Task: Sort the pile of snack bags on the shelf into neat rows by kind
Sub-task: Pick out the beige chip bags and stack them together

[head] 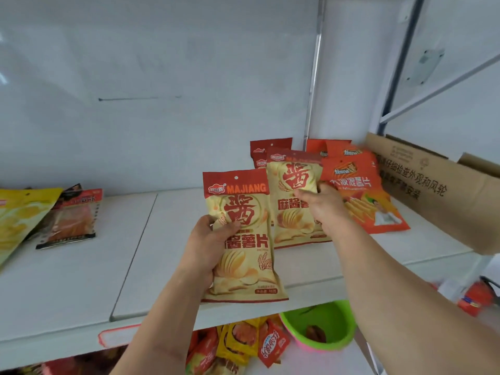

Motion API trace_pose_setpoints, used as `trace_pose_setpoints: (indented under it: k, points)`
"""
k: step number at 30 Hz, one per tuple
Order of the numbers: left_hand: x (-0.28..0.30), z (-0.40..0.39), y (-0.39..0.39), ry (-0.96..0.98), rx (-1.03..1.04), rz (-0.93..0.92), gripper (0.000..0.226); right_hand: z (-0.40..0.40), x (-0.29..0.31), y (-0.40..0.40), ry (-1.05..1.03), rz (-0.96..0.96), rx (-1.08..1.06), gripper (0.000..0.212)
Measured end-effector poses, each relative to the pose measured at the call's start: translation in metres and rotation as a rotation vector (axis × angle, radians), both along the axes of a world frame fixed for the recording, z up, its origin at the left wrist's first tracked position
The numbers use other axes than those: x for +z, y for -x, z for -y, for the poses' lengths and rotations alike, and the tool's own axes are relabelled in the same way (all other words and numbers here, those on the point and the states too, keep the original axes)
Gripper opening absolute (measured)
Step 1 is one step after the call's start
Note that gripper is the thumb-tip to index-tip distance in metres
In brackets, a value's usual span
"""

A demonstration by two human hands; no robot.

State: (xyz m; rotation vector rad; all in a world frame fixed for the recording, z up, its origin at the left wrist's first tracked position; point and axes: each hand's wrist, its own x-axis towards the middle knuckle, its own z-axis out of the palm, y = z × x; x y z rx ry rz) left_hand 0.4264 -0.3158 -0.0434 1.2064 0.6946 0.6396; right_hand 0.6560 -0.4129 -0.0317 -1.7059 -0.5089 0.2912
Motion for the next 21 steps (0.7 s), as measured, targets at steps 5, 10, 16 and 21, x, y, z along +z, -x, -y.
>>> trace_pose_setpoints:
  k: [5,10,16,21]
  points:
    - [-0.001,0.015,-0.03,-0.028,0.074,-0.029,0.036,-0.012,-0.008,-0.028,0.078,0.0,0.079,0.029]
    - [-0.01,0.028,-0.064,-0.114,0.151,-0.09,0.037,-0.013,-0.015,-0.045,0.041,-0.02,0.124,0.031]
    - [-0.016,0.04,-0.106,-0.3,0.24,-0.217,0.036,-0.008,-0.018,-0.052,-0.028,-0.075,0.114,0.032]
    - [-0.024,0.042,-0.131,-0.429,0.302,-0.318,0.042,0.0,-0.021,-0.047,-0.027,-0.042,0.193,0.066]
